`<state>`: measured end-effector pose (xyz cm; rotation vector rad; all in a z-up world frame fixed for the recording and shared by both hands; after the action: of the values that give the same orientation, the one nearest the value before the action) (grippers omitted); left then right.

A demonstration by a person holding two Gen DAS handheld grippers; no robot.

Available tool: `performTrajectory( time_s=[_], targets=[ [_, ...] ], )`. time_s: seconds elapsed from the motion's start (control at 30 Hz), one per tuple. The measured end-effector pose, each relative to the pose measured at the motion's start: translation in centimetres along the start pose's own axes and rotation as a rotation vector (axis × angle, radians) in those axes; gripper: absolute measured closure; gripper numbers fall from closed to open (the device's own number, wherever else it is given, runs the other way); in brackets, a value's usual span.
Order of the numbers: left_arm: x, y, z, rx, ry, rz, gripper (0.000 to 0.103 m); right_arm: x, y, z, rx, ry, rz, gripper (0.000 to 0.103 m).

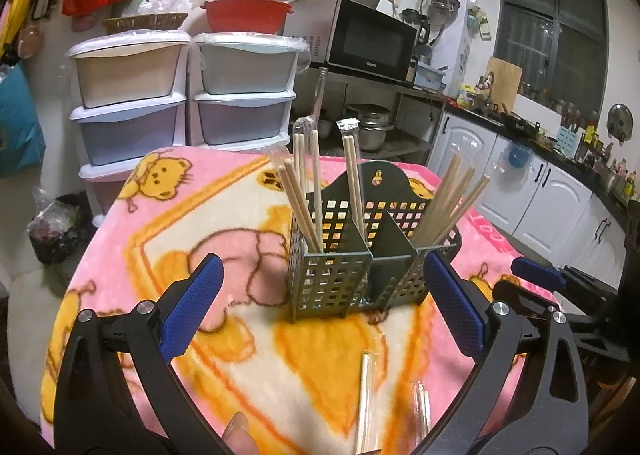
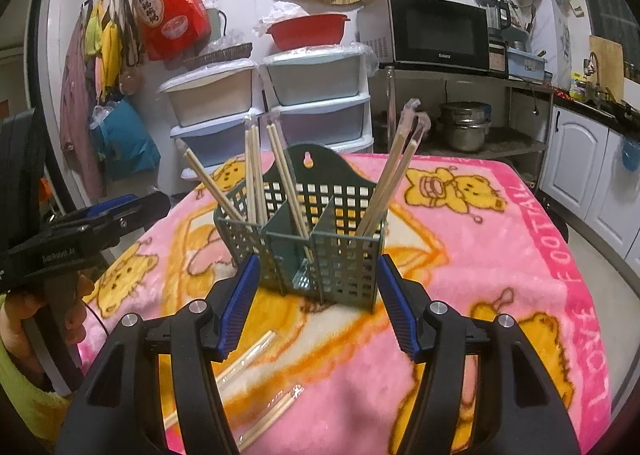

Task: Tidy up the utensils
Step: 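Withdraw both open tools from the caddy back toward the blanket, then lower the left tool onto a wrapped chopstick while the right tool approaches another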

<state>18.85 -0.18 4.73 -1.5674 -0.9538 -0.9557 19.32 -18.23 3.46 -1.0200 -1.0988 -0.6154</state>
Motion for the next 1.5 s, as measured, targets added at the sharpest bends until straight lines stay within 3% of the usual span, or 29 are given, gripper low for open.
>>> performTrajectory(
  time_s=[0.83, 1.13, 1.5],
  targets=[
    [-5.8, 3.8, -0.3, -0.024, 0.002, 0.212, 0.011, -6.0, 1.2, 0.1, 0.044, 0.037, 0.185, 0.045],
    [-7.8, 5.1, -0.8, -0.061, 0.000, 0.286, 0.026, -8.4, 2.1, 1.0, 0.068, 0.049, 0.259, 0.045],
    [-9.5, 6.4, -1.3, -0.091, -0.011, 0.352, 0.030, -10.3, 3.4, 1.6, 0.094, 0.074, 0.327, 0.045]
  ],
)
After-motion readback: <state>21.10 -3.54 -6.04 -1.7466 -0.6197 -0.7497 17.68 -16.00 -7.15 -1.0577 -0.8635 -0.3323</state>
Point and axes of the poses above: each gripper's, at about its wrist camera, not at the fingertips, and y roughly the way its jaws point, z to its left, x to its top, the point moved 4 cm from there along y, roughly the way its jaws point, and after that the axes turned 9 degrees about -z, right-handed, at the moved point
